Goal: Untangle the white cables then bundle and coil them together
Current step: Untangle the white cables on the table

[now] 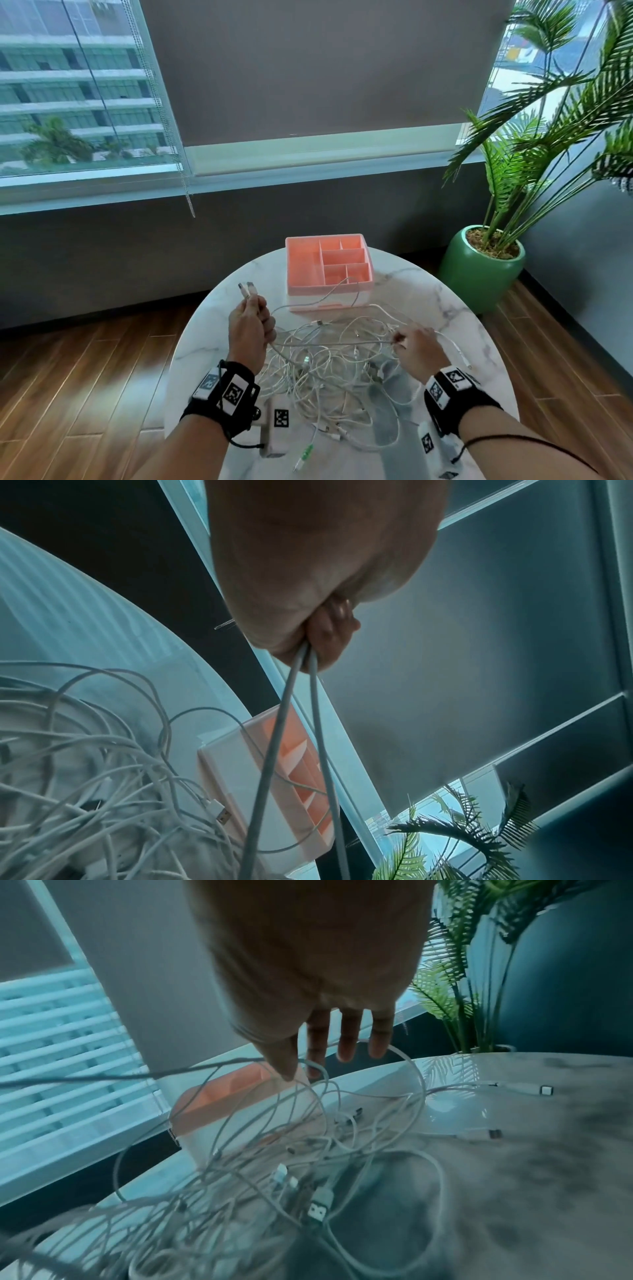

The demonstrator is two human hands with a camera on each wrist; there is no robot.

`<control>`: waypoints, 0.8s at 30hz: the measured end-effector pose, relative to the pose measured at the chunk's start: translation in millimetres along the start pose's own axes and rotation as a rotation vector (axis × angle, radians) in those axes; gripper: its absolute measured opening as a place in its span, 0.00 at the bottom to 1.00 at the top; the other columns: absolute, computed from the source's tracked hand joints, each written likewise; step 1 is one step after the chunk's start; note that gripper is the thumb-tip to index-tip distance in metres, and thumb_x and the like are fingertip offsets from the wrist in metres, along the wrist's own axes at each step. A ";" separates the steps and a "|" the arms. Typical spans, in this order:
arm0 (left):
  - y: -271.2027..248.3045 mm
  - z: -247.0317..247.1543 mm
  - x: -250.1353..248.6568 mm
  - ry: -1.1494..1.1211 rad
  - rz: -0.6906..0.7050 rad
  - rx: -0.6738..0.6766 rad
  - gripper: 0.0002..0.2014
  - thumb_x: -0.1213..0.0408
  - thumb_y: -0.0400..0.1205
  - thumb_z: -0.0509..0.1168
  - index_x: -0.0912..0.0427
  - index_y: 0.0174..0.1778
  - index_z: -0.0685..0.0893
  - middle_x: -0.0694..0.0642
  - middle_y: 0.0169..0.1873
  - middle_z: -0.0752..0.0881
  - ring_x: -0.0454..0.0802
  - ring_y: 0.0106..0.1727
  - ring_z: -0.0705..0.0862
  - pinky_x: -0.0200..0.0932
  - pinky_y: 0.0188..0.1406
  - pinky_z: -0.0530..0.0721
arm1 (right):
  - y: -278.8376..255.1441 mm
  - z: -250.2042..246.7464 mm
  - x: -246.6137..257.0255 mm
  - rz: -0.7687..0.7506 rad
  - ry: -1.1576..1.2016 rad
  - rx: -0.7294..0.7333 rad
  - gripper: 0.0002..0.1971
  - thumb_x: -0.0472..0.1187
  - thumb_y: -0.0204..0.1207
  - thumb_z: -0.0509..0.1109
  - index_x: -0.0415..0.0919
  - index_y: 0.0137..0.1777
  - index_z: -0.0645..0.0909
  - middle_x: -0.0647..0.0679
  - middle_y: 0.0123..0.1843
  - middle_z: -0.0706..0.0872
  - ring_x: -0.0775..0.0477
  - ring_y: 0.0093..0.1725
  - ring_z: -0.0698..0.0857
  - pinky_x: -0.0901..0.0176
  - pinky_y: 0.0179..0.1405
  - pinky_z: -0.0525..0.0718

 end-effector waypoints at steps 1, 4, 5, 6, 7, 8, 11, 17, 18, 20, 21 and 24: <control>-1.8 2.4 0.3 0.028 -0.002 0.018 0.17 0.61 0.92 0.52 0.56 0.37 0.74 0.47 0.20 0.64 0.42 0.18 0.59 0.34 0.15 0.58 | 4.8 -3.6 -2.2 0.014 0.052 -0.016 0.06 0.37 0.76 0.70 0.49 0.43 0.85 0.46 0.50 0.87 0.39 0.53 0.83 0.51 0.51 0.83; -6.5 10.6 2.0 0.133 0.006 0.063 0.17 0.59 0.92 0.53 0.57 0.37 0.74 0.48 0.21 0.63 0.43 0.18 0.59 0.34 0.15 0.58 | 15.6 -33.3 18.8 -0.002 0.350 -0.063 0.11 0.36 0.81 0.69 0.51 0.39 0.81 0.49 0.40 0.89 0.43 0.41 0.89 0.51 0.40 0.89; -8.0 13.9 3.1 0.160 0.011 0.080 0.17 0.60 0.92 0.53 0.57 0.37 0.73 0.49 0.21 0.63 0.43 0.18 0.59 0.34 0.15 0.58 | 19.3 -48.1 28.5 -0.013 0.452 -0.098 0.11 0.36 0.82 0.69 0.51 0.40 0.82 0.49 0.38 0.90 0.42 0.39 0.90 0.46 0.40 0.91; -9.1 16.9 3.4 0.183 0.017 0.097 0.17 0.60 0.92 0.53 0.58 0.37 0.73 0.49 0.21 0.64 0.43 0.18 0.59 0.34 0.15 0.58 | 22.6 -64.9 41.3 -0.037 0.562 -0.136 0.10 0.36 0.82 0.70 0.51 0.40 0.83 0.48 0.38 0.90 0.40 0.39 0.91 0.41 0.43 0.91; -10.2 20.0 3.7 0.202 0.022 0.114 0.17 0.60 0.92 0.53 0.58 0.37 0.73 0.49 0.21 0.64 0.44 0.18 0.60 0.35 0.15 0.58 | 26.2 -81.1 55.3 -0.072 0.670 -0.174 0.09 0.36 0.81 0.71 0.50 0.41 0.85 0.47 0.38 0.91 0.38 0.40 0.92 0.37 0.45 0.91; -11.1 23.0 3.8 0.219 0.024 0.128 0.17 0.60 0.92 0.53 0.58 0.37 0.72 0.49 0.20 0.65 0.44 0.18 0.60 0.35 0.15 0.59 | 28.3 -97.3 69.6 -0.108 0.755 -0.206 0.08 0.35 0.79 0.73 0.48 0.41 0.86 0.46 0.39 0.92 0.38 0.42 0.92 0.36 0.48 0.91; -13.4 31.4 4.1 0.255 0.030 0.162 0.18 0.57 0.92 0.55 0.56 0.35 0.70 0.48 0.20 0.67 0.43 0.18 0.62 0.35 0.16 0.61 | 27.9 -144.7 118.6 -0.246 0.964 -0.259 0.15 0.23 0.74 0.68 0.43 0.44 0.90 0.40 0.43 0.92 0.41 0.45 0.91 0.40 0.55 0.90; -11.1 37.6 9.1 0.287 0.003 0.169 0.17 0.58 0.91 0.57 0.57 0.35 0.70 0.52 0.25 0.66 0.44 0.19 0.65 0.36 0.16 0.64 | 6.8 -185.8 184.8 -0.437 1.230 -0.181 0.10 0.21 0.78 0.67 0.32 0.47 0.87 0.31 0.45 0.90 0.38 0.45 0.90 0.50 0.49 0.91; -11.2 39.4 10.2 0.276 -0.010 0.174 0.17 0.57 0.91 0.58 0.57 0.36 0.71 0.53 0.25 0.68 0.44 0.18 0.65 0.35 0.16 0.65 | 4.5 -179.4 189.3 -0.451 1.209 -0.155 0.09 0.19 0.76 0.68 0.30 0.47 0.86 0.31 0.44 0.90 0.39 0.43 0.90 0.51 0.46 0.91; -13.0 45.5 11.0 0.245 -0.036 0.188 0.16 0.57 0.89 0.61 0.58 0.37 0.74 0.55 0.27 0.71 0.44 0.18 0.66 0.34 0.15 0.64 | 0.0 -156.6 195.3 -0.474 1.148 -0.078 0.09 0.16 0.73 0.69 0.28 0.46 0.84 0.30 0.42 0.89 0.41 0.42 0.90 0.49 0.44 0.89; -14.6 48.8 11.0 0.247 -0.047 0.193 0.16 0.56 0.88 0.63 0.59 0.37 0.76 0.55 0.27 0.73 0.43 0.18 0.65 0.34 0.14 0.63 | -3.0 -142.1 196.6 -0.482 1.116 -0.030 0.10 0.15 0.72 0.69 0.28 0.46 0.84 0.31 0.42 0.89 0.42 0.42 0.89 0.48 0.44 0.89; -18.1 58.8 11.2 0.271 -0.072 0.230 0.18 0.49 0.84 0.68 0.62 0.41 0.81 0.55 0.29 0.79 0.42 0.18 0.64 0.33 0.14 0.60 | -15.6 -95.9 195.7 -0.484 1.007 0.115 0.11 0.18 0.71 0.73 0.33 0.46 0.80 0.36 0.43 0.86 0.44 0.42 0.88 0.46 0.46 0.90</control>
Point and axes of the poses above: each hand's wrist, its own y-axis towards the middle knuckle, its own z-axis out of the palm, x = y × z, the point moved 9 cm from there along y, towards the middle knuckle
